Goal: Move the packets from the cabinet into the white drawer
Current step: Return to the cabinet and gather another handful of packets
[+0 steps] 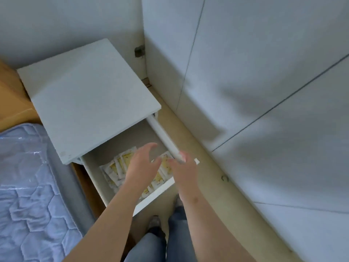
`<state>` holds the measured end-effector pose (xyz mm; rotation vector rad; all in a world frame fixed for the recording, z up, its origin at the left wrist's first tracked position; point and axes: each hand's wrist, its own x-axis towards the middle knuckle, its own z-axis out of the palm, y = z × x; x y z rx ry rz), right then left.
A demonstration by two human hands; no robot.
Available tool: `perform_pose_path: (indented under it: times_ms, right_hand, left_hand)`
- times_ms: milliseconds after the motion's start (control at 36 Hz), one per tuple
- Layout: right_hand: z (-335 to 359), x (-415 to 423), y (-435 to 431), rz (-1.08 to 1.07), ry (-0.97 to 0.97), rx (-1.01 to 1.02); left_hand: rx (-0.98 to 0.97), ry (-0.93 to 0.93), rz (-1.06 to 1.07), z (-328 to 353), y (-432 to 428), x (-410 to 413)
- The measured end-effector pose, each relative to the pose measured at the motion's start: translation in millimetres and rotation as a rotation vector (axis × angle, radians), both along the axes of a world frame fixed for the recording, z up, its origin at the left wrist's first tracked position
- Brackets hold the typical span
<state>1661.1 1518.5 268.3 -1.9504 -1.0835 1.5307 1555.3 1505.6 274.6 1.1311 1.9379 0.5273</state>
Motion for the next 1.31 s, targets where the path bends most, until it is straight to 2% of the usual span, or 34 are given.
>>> perform_pose_path:
  times_ms: [194, 333, 556, 833, 1083, 1306]
  right_hand:
    - [46.7, 97.3, -48.3, -0.398, 0.106, 0.07]
    - [70.3, 186.3, -102.7, -0.703, 0.113, 0.163]
    - [106.3, 347.8, -232.1, -1.154, 0.141, 0.289]
    - [139.6, 542.5, -399.7, -1.476, 0.055, 0.42]
    - [152.6, 662.8, -518.9, -1.778, 0.009, 0.539]
    - [154.4, 778.5, -618.6, -2.099, -0.078, 0.62]
  left_hand:
    - [0.069, -0.107, -0.283, 50.1, -14.7, 100.5]
    - [0.096, -0.204, -0.448, 75.5, -37.8, 199.2]
    - [0.114, -0.389, -0.767, 115.3, -129.1, 386.2]
    - [0.046, -0.535, -0.997, 153.6, -275.5, 598.6]
    - [-0.051, -0.625, -1.228, 174.6, -382.6, 753.7]
    - [-0.068, -0.718, -1.525, 182.9, -482.8, 906.4]
